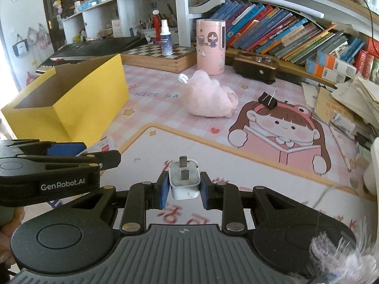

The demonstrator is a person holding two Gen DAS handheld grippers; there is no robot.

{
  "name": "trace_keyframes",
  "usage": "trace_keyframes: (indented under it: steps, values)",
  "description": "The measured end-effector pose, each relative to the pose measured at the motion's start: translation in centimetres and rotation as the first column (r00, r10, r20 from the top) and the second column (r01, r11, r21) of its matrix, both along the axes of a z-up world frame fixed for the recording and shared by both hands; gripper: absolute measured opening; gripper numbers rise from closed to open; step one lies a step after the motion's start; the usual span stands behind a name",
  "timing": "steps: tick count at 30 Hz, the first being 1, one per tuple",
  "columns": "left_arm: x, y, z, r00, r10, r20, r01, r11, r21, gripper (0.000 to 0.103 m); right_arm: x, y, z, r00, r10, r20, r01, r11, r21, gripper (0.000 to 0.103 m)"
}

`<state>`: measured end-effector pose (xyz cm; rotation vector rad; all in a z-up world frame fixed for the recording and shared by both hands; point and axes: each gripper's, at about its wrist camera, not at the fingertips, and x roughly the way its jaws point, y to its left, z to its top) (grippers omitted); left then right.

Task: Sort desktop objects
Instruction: 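Carry the plug and white box with both tools over the yellow box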

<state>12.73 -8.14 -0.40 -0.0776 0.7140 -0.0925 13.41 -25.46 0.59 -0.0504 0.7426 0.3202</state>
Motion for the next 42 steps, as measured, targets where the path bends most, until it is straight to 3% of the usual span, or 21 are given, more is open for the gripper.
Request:
trace_keyframes:
  steps: [24,42]
  values:
    - [-12.0,9.8,-0.6,0.997,0.069,-0.029,-0.068,0.997,0.02,0.054,-11.7,10.4,-1.3,0.996,0.068,-0.061,-0.066,0.997,0.037,0.025]
    - [-15.7,15.9,0.9,0.967,0.251,0.037,-0.251,0.968,0.008,0.054,-13.2,17.5,-0.1,0.962,0.273,-0.02,-0.273,0.962,0.025,0.025]
